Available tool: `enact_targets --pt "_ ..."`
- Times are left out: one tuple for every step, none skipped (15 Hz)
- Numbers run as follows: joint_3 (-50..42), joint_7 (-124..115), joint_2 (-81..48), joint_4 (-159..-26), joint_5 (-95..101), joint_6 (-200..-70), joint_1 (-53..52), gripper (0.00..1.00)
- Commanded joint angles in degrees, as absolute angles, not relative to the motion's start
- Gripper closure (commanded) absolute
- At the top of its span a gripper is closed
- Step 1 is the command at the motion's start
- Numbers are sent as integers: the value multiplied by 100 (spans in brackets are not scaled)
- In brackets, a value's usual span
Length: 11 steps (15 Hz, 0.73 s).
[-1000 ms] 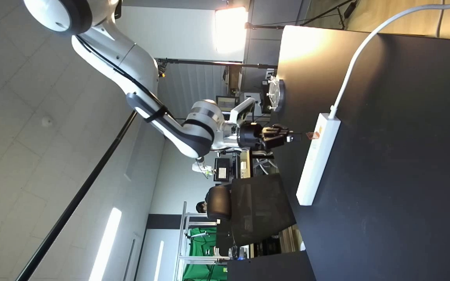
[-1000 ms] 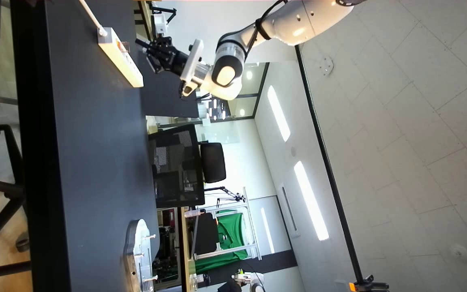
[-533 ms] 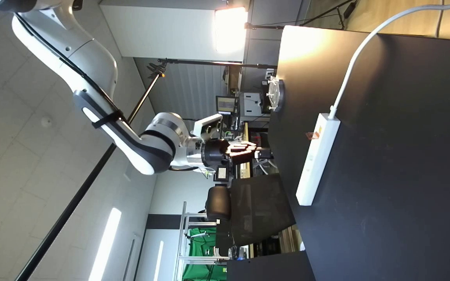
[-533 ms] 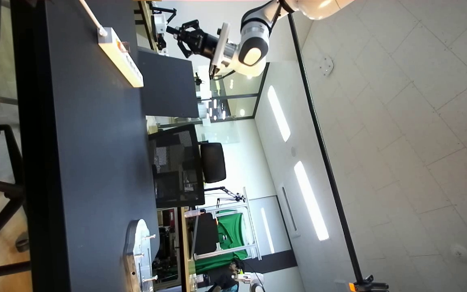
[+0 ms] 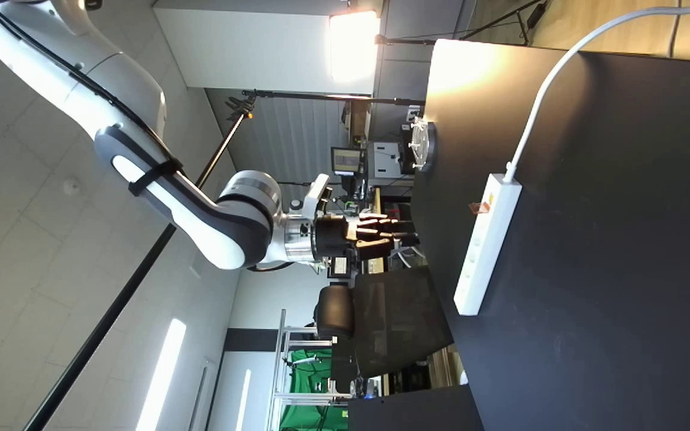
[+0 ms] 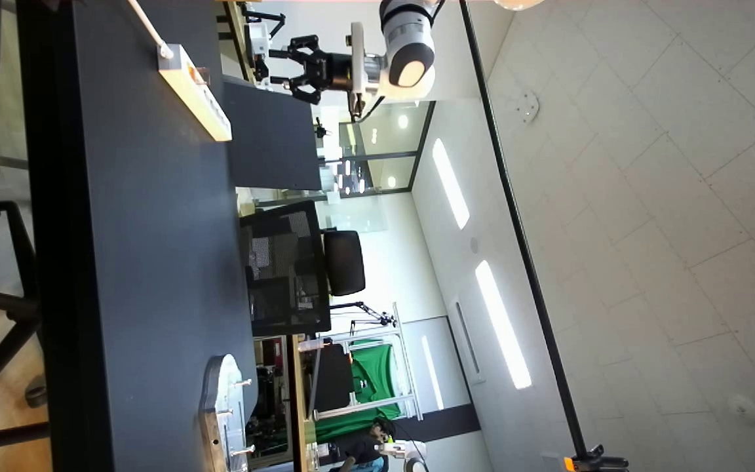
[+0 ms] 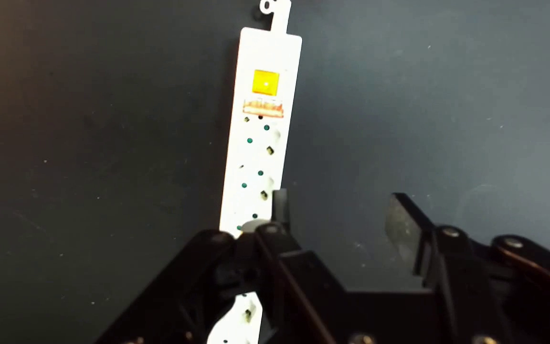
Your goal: Turn the extension cord switch on
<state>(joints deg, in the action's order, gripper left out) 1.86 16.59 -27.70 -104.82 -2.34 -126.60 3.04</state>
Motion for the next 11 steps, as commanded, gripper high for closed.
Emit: enact_targets --pt "18 787 -2417 -11085 -191 -13572 192 14" --pt "-21 564 -2379 -11187 -203 -13784 171 7" --pt "-72 321 -2340 -11282 -193 -13961 143 2" --pt "-138 52 -2310 -11358 -149 -14092 98 0" --pt "-226 -243 -2287 -11422 -89 -14187 36 0" --pt "-353 -578 -2270 -11472 47 -14244 -66 0" --pt "-110 116 -2528 -11166 -163 -14087 168 0" --pt "-135 69 -2518 -11194 -134 -14104 151 0" --pt "-125 99 -2528 -11193 -139 -14104 156 0" --pt "-119 105 -2537 -11192 -140 -14104 157 0" --pt "-117 107 -2543 -11192 -140 -14104 157 0"
